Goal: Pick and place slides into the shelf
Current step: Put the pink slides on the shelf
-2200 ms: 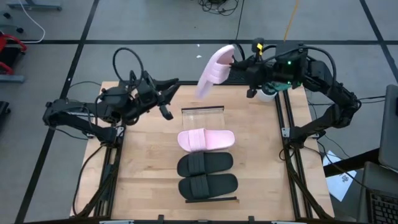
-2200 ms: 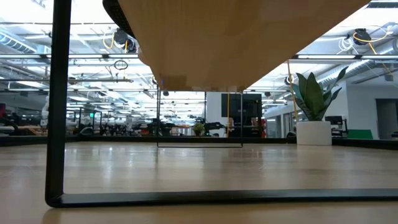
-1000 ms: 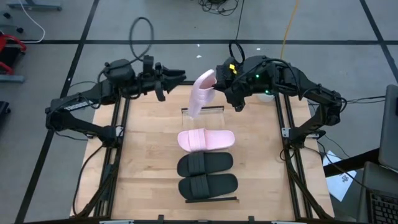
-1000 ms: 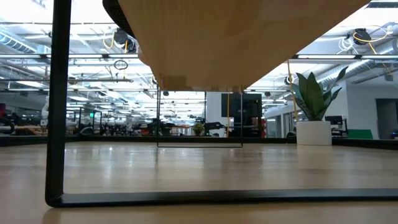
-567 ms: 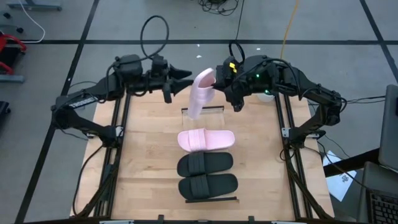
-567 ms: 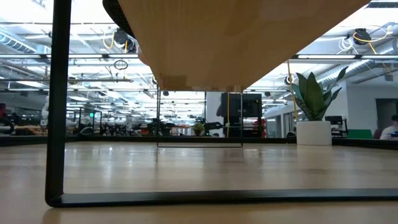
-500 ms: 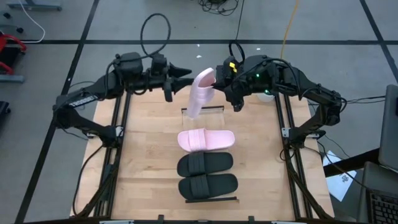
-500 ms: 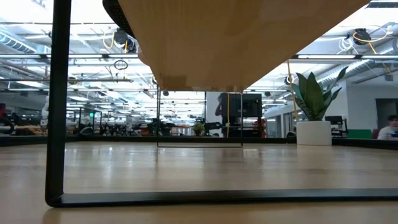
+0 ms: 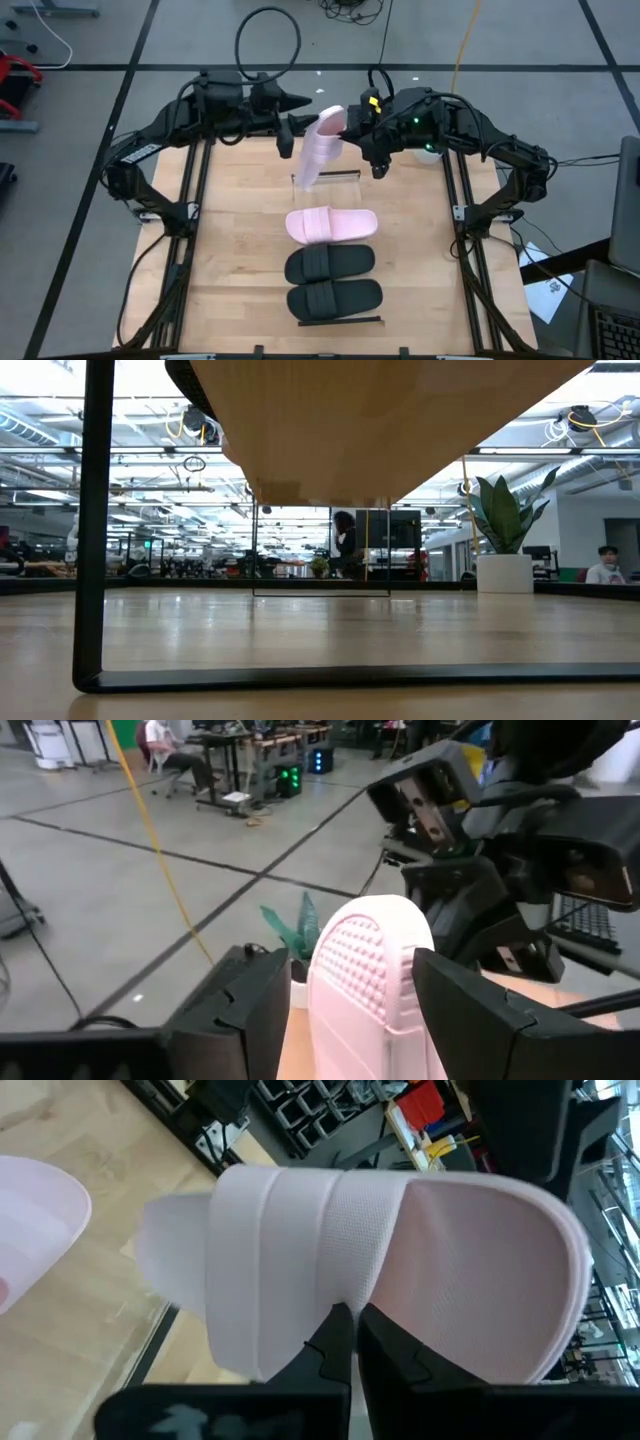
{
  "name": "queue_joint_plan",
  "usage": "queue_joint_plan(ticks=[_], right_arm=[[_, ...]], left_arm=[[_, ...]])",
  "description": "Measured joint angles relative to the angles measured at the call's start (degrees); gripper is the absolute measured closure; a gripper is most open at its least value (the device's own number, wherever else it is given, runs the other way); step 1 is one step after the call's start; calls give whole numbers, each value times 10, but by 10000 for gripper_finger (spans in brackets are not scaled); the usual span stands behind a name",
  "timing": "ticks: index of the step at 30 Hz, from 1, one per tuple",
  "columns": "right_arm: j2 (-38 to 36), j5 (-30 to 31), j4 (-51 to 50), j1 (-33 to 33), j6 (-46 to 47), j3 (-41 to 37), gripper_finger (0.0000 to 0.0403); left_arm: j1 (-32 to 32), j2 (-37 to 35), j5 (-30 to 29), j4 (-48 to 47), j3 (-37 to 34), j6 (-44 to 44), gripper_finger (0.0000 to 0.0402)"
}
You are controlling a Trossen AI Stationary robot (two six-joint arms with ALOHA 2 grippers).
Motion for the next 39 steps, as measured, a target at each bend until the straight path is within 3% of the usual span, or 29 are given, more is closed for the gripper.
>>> queue_joint_plan(ticks=[7, 16, 31, 39], right_arm=[[0, 0, 0, -3, 2, 0, 403], [0, 0, 0, -20, 16, 0, 403], [20, -1, 16, -20, 19, 0, 403], [25, 0, 21, -20, 18, 0, 403]], left_arm=[[-26, 26, -49, -32, 52, 30, 192], [-46, 27, -98, -43, 57, 28, 192], [-49, 45, -103, -51, 57, 7, 192], [-48, 44, -155, -77, 57, 6, 192]])
